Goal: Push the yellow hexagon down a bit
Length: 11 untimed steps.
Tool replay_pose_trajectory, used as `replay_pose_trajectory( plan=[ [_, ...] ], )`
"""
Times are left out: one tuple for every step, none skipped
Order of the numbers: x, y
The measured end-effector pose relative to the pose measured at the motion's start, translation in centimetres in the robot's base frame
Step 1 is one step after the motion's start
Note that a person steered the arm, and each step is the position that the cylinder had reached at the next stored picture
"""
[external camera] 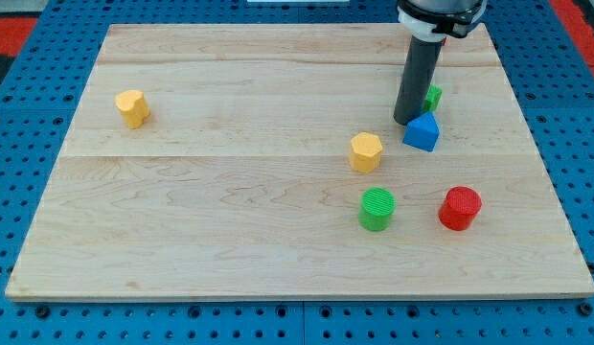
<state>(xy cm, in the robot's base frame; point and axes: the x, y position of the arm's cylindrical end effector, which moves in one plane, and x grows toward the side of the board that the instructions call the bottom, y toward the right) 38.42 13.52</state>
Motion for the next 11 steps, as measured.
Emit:
replay_pose_trajectory(
  plan=[
    [0.0, -0.4],
    [0.1, -3.2],
    [0.3, -6.2],
    [1.9, -7.8],
    [3.0, -7.8],
    [3.0, -7.8],
    [3.2, -7.1],
    [3.6, -5.4],
    [3.6, -4.0],
    [4.2, -5.6],
    [4.3, -8.9]
  ],
)
